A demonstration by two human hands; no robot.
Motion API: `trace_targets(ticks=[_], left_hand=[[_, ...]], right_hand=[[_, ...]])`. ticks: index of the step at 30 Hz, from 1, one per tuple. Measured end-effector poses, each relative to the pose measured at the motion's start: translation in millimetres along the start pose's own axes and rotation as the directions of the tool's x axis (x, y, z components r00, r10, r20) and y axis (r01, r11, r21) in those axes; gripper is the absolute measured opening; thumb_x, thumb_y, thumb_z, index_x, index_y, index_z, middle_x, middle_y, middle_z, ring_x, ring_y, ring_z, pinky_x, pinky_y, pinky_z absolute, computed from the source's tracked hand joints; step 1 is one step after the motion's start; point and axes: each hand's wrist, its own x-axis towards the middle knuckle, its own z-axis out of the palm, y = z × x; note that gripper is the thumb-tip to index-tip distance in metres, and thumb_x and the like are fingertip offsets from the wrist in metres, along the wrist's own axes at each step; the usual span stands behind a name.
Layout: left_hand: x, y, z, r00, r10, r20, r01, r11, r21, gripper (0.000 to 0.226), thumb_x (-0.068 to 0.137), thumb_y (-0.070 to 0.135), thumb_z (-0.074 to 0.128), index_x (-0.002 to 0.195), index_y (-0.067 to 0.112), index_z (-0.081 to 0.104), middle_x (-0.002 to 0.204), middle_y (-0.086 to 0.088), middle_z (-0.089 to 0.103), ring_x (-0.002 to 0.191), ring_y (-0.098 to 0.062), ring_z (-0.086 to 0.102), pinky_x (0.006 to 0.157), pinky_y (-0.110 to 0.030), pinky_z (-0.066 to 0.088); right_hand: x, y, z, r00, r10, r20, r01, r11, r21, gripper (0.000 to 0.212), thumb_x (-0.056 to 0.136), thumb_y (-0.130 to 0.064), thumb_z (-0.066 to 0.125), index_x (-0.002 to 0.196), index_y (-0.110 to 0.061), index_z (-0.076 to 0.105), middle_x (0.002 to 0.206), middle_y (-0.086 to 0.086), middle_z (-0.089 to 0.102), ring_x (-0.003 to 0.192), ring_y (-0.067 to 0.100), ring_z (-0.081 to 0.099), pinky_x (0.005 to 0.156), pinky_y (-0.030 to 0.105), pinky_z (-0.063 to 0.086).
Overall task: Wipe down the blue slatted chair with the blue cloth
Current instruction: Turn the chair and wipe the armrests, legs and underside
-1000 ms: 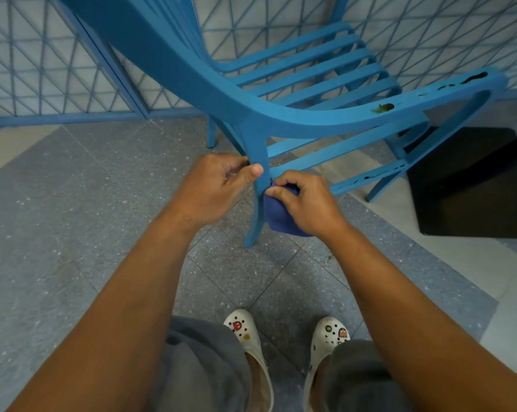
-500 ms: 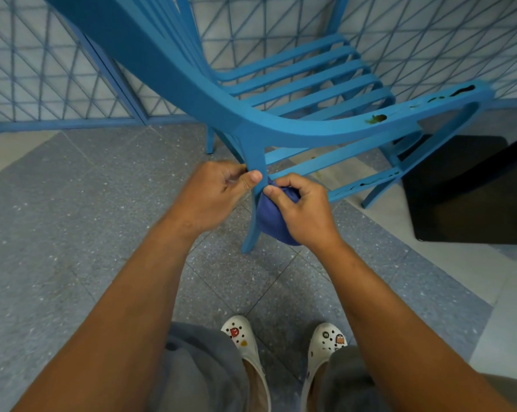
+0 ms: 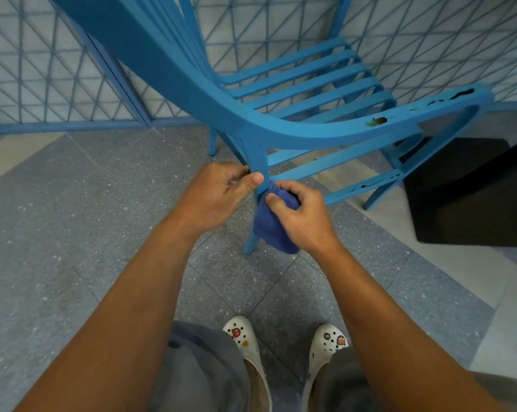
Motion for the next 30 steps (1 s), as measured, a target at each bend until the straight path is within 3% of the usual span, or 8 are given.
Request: trace_targets(ticks=[2, 6, 8, 11, 17, 21, 27, 30], left_hand=[[-0.8, 1.6, -0.9, 1.0, 0.005, 0.004, -0.005, 1.0, 0.013, 0.056, 0.092, 0.062, 0.049, 0.115, 0.019, 0.075, 0.101, 0.011, 0.076, 0.097, 0.001, 0.069, 0.085, -0.032, 0.055], [-2.3, 5.8, -1.7, 1.0, 0.006, 0.002, -0.006, 1.0, 0.009, 0.044, 0.1, 0.053, 0.05, 0.118, 0.021, 0.074, 0.087, 0.033, 0.068, 0.088, 0.019, 0.062, 0.075, -0.012, 0.048], [-2.9, 5.2, -1.3, 1.0, 0.001, -0.006, -0.001, 1.0, 0.002, 0.04, 0.1, 0.048, 0.05, 0.12, 0.022, 0.073, 0.092, 0.034, 0.068, 0.094, 0.017, 0.063, 0.08, -0.015, 0.05], [-2.6, 5.8, -1.7, 1.0, -0.003, -0.009, 0.003, 1.0, -0.006, 0.039, 0.101, 0.047, 0.052, 0.121, 0.021, 0.073, 0.104, 0.02, 0.073, 0.102, 0.006, 0.067, 0.088, -0.027, 0.055], [-3.3, 9.9, -1.3, 1.0, 0.014, -0.001, -0.014, 1.0, -0.006, 0.039, 0.099, 0.044, 0.052, 0.121, 0.02, 0.073, 0.099, 0.028, 0.069, 0.094, 0.016, 0.064, 0.08, -0.009, 0.048], [-2.9, 8.8, -2.1, 1.0, 0.012, -0.012, -0.012, 1.0, 0.01, 0.034, 0.102, 0.039, 0.055, 0.119, 0.018, 0.074, 0.101, 0.013, 0.075, 0.098, -0.001, 0.07, 0.083, -0.024, 0.053], [-5.8, 19.3, -4.1, 1.0, -0.016, 0.017, 0.015, 1.0, 0.005, 0.049, 0.094, 0.053, 0.049, 0.121, 0.02, 0.073, 0.091, 0.033, 0.066, 0.09, 0.022, 0.061, 0.077, -0.005, 0.046], [-8.8, 27.2, -9.6, 1.0, 0.017, 0.003, -0.017, 1.0, -0.005, 0.04, 0.099, 0.045, 0.051, 0.124, 0.021, 0.071, 0.097, 0.034, 0.065, 0.092, 0.023, 0.06, 0.077, -0.002, 0.042]], right_hand=[[0.7, -5.3, -1.2, 0.999, -0.034, -0.018, 0.034, 0.999, -0.008, 0.019, 0.089, -0.026, 0.066, 0.107, -0.022, 0.073, 0.098, -0.01, 0.074, 0.094, 0.009, 0.069, 0.084, 0.039, 0.058], [3.6, 2.8, 2.0, 0.998, -0.049, -0.042, 0.047, 0.998, -0.037, 0.013, 0.09, -0.026, 0.073, 0.102, -0.019, 0.072, 0.095, -0.01, 0.074, 0.092, 0.007, 0.069, 0.085, 0.036, 0.057], [4.2, 11.4, 3.6, 1.0, -0.022, -0.022, 0.021, 0.999, -0.045, 0.013, 0.089, -0.025, 0.074, 0.101, -0.02, 0.072, 0.095, -0.01, 0.074, 0.092, 0.008, 0.069, 0.086, 0.038, 0.057], [4.8, 23.7, 4.4, 1.0, 0.018, 0.025, -0.017, 0.997, -0.071, 0.009, 0.091, -0.024, 0.072, 0.099, -0.021, 0.074, 0.094, -0.011, 0.074, 0.091, 0.008, 0.07, 0.086, 0.043, 0.056], [8.8, 6.6, -1.4, 0.997, -0.074, -0.004, 0.074, 0.994, -0.075, 0.012, 0.09, -0.023, 0.073, 0.1, -0.018, 0.075, 0.097, -0.007, 0.073, 0.093, 0.01, 0.068, 0.087, 0.036, 0.055], [7.7, 0.5, 3.6, 0.989, -0.13, -0.07, 0.131, 0.991, 0.016, 0.011, 0.09, -0.017, 0.073, 0.1, -0.012, 0.073, 0.098, -0.001, 0.071, 0.096, 0.014, 0.067, 0.088, 0.032, 0.054], [6.5, 37.3, 8.7, 0.999, 0.042, 0.005, -0.041, 0.987, -0.156, 0.009, 0.091, -0.018, 0.073, 0.098, -0.018, 0.077, 0.095, -0.004, 0.075, 0.089, 0.011, 0.068, 0.086, 0.043, 0.054], [4.2, 27.1, 9.7, 0.998, 0.043, -0.041, -0.047, 0.994, -0.099, 0.012, 0.09, -0.02, 0.074, 0.101, -0.018, 0.077, 0.098, -0.007, 0.075, 0.093, 0.006, 0.069, 0.09, 0.041, 0.054]])
